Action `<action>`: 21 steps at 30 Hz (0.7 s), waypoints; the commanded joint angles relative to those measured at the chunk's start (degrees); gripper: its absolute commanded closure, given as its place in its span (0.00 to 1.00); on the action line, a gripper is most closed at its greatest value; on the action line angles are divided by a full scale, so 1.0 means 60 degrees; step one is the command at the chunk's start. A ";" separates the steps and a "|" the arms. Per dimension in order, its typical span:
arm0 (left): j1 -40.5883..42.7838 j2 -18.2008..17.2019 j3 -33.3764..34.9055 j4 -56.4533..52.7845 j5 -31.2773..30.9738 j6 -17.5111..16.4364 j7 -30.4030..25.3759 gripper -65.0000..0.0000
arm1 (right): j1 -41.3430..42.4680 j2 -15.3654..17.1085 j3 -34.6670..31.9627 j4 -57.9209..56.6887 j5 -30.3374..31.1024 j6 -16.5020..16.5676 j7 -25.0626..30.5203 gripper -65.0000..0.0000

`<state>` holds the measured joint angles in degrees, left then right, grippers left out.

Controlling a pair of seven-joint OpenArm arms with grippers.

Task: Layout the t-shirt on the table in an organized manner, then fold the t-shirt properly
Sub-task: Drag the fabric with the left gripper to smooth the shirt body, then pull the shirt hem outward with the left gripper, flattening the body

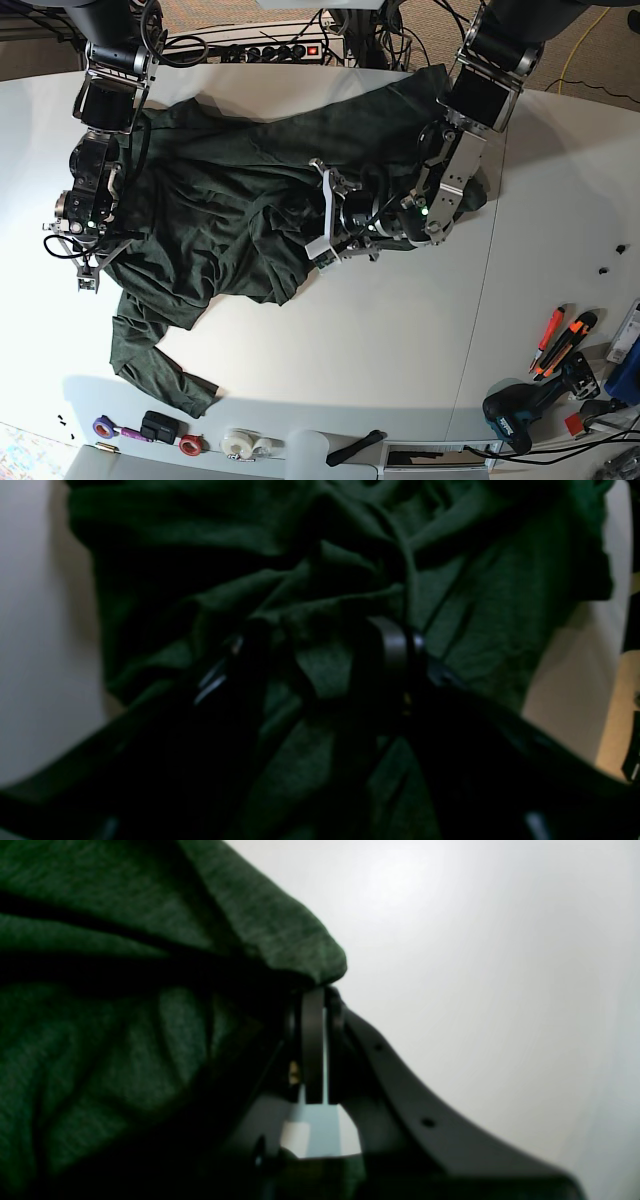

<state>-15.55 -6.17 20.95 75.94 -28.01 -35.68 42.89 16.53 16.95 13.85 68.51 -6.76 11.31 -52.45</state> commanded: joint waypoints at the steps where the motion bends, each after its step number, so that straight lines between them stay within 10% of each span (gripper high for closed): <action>1: -0.0182 0.0076 -0.0011 0.0146 -0.0284 -0.0208 -0.0215 0.53 | 0.0178 0.0117 0.0018 0.0131 0.0051 -0.0029 0.0025 1.00; 7: -0.0080 0.0076 -0.0011 0.0146 -0.0492 -0.0313 -0.0222 0.59 | 0.0178 0.0113 0.0018 0.0131 0.0051 -0.0029 0.0022 1.00; 11: -0.0102 0.0073 -0.0011 0.0146 -0.0488 -0.0321 -0.0280 1.00 | 0.0178 0.0117 0.0018 0.0131 0.0051 -0.0029 0.0022 1.00; 21: -0.0280 -0.0146 -0.0980 0.0608 -0.0408 -0.0299 -0.0656 1.00 | 0.0175 0.0117 0.0022 0.0131 0.0047 -0.0029 -0.0015 1.00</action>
<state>-15.27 -6.85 15.51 78.28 -29.45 -37.39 40.51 16.53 16.95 13.85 68.53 -6.76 11.31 -52.49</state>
